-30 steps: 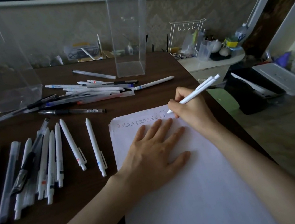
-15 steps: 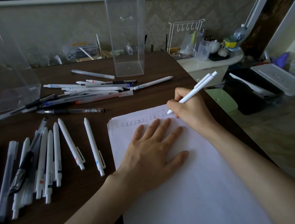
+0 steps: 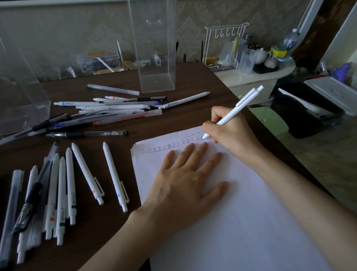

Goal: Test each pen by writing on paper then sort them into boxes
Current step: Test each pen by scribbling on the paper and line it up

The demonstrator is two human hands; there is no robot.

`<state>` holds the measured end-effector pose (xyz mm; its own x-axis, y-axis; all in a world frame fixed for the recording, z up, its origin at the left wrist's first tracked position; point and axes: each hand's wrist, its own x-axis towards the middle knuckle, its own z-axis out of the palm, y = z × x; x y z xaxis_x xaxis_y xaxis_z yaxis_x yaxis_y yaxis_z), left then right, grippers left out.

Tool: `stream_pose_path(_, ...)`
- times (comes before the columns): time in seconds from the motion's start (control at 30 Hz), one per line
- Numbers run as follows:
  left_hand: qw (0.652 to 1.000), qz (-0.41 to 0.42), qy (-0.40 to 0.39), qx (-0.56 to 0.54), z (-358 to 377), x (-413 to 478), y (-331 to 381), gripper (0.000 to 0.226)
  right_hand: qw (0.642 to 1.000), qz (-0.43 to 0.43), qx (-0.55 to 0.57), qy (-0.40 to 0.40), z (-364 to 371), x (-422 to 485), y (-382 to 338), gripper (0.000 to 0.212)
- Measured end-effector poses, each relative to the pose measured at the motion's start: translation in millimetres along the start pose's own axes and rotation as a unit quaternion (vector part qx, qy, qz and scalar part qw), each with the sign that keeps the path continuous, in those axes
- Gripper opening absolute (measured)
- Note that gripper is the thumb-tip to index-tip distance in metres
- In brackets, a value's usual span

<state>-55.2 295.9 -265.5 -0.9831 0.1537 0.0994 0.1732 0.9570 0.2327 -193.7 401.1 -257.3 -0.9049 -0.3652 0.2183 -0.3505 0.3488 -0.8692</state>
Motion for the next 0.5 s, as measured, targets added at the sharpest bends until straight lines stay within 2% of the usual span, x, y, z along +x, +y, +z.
stream_pose_path(0.13, 1.000, 0.000, 0.001, -0.006, 0.1, 0.9, -0.2, 0.070, 1.000, -0.005, -0.017, -0.017, -0.6, -1.7, -0.4, 0.030)
stream_pose_path(0.23, 1.000, 0.000, 0.004, -0.003, 0.9, 0.8, -0.5, 0.069, 1.000, 0.000, -0.021, 0.011, -0.1, 0.6, 0.1, 0.037)
stream_pose_path(0.33, 1.000, 0.006, 0.006, -0.023, -0.5, 1.1, -1.4, 0.070, 0.999, -0.022, 0.022, 0.012, -1.0, -1.1, -2.2, 0.037)
stream_pose_path(0.43, 0.995, -0.007, 0.036, -0.088, -7.2, 2.3, -2.3, 0.067, 0.995, -0.021, 0.100, -0.002, -3.0, -5.3, -8.3, 0.037)
stream_pose_path(0.5, 0.980, -0.054, 0.051, -0.186, -12.9, 2.5, -3.7, 0.059, 0.994, -0.030, 0.105, -0.026, -4.1, -6.6, -10.6, 0.034)
